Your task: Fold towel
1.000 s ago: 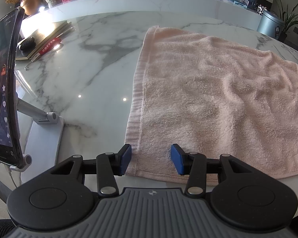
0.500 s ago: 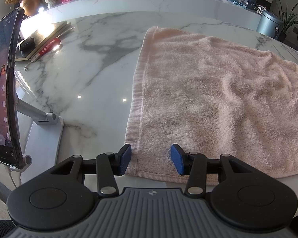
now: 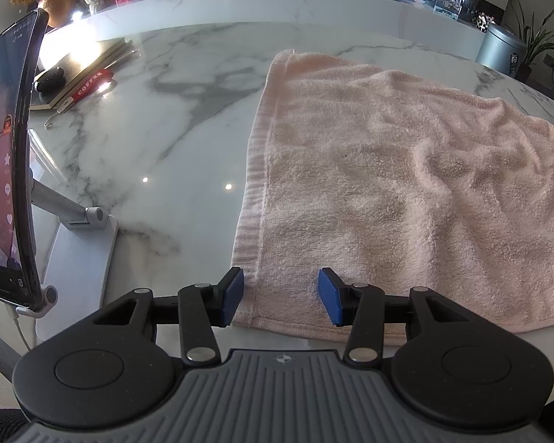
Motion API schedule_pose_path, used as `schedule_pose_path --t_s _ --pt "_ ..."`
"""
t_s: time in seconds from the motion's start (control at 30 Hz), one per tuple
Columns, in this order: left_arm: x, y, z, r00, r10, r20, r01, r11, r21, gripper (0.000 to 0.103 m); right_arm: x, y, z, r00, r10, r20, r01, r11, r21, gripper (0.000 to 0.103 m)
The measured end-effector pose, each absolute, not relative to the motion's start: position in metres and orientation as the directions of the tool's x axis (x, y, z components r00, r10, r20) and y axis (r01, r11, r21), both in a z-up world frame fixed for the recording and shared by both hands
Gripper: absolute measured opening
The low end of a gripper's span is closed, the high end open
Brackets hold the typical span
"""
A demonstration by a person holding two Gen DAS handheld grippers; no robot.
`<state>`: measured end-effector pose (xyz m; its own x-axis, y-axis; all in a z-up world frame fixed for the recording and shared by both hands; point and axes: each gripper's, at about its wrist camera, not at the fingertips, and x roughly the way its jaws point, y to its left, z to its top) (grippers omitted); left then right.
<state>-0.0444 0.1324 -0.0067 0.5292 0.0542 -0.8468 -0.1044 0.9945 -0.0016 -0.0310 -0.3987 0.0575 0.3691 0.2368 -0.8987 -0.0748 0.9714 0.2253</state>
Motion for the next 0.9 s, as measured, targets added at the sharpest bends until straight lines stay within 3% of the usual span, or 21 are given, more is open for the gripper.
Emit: schedule_pose_path --t_s 0.37,0.5,0.67,0.83,0.9 --pt "-0.044 0.131 -0.008 0.532 0.051 -0.845 -0.104 0.995 -0.005 0.046 -0.024 -0.296 0.063 0.307 0.431 -0.848 -0.274 0.894 0.355 0.012" --pt "-0.044 0.131 -0.008 0.532 0.052 -0.845 -0.105 0.994 -0.005 0.047 -0.021 -0.269 0.058 0.279 0.438 -0.855 -0.321 0.881 0.347 0.014" --pt "-0.044 0.131 -0.008 0.532 0.051 -0.845 -0.105 0.994 -0.006 0.047 -0.019 -0.268 0.036 0.249 0.395 -0.884 -0.302 0.899 0.317 0.022" --pt "-0.043 0.133 -0.005 0.540 0.016 -0.842 -0.105 0.993 -0.049 0.047 -0.031 -0.288 0.042 0.275 0.410 -0.870 -0.287 0.898 0.332 0.048" --pt "-0.044 0.128 0.001 0.561 -0.020 -0.827 -0.075 0.994 -0.075 0.047 -0.038 -0.297 0.053 0.307 0.408 -0.860 -0.291 0.900 0.324 0.050"
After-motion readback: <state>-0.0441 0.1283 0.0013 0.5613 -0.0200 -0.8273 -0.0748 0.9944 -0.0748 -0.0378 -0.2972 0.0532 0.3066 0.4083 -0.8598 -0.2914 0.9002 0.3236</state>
